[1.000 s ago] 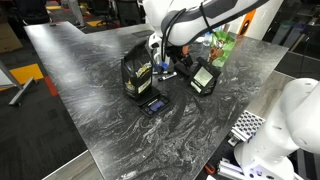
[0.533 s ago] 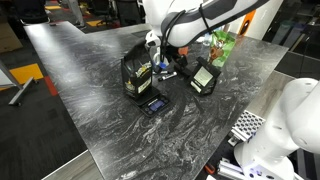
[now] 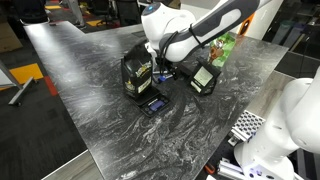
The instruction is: Put the thick black marker in the mug.
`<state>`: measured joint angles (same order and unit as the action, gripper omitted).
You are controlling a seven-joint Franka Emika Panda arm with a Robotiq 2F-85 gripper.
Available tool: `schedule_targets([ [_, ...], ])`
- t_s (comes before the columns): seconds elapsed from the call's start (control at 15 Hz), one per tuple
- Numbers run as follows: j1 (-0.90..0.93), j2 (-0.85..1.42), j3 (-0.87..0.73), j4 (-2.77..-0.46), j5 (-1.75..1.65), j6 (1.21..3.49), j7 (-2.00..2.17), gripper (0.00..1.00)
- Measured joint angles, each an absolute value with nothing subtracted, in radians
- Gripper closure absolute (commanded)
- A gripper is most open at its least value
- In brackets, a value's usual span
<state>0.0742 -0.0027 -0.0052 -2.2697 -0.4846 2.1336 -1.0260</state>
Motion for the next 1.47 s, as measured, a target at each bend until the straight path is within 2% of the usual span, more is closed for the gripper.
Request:
schedule_targets([
  [0.27,0.073,0.04,-0.004,-2.273,-0.521,2.111,-1.002,0.01],
  [0.33,0.074,0.042,-0.002,-2.272,-0.543,2.097,-0.987,0.25],
  [0.4,0.074,0.044,-0.002,-2.273,-0.565,2.073,-0.974,0.26],
  [1.07,0.073,0.048,-0.002,-2.263,-0.659,2.024,-0.932,0.98],
  [1.47,0.073,0.049,-0.002,-2.262,-0.663,2.024,-0.92,0.95],
])
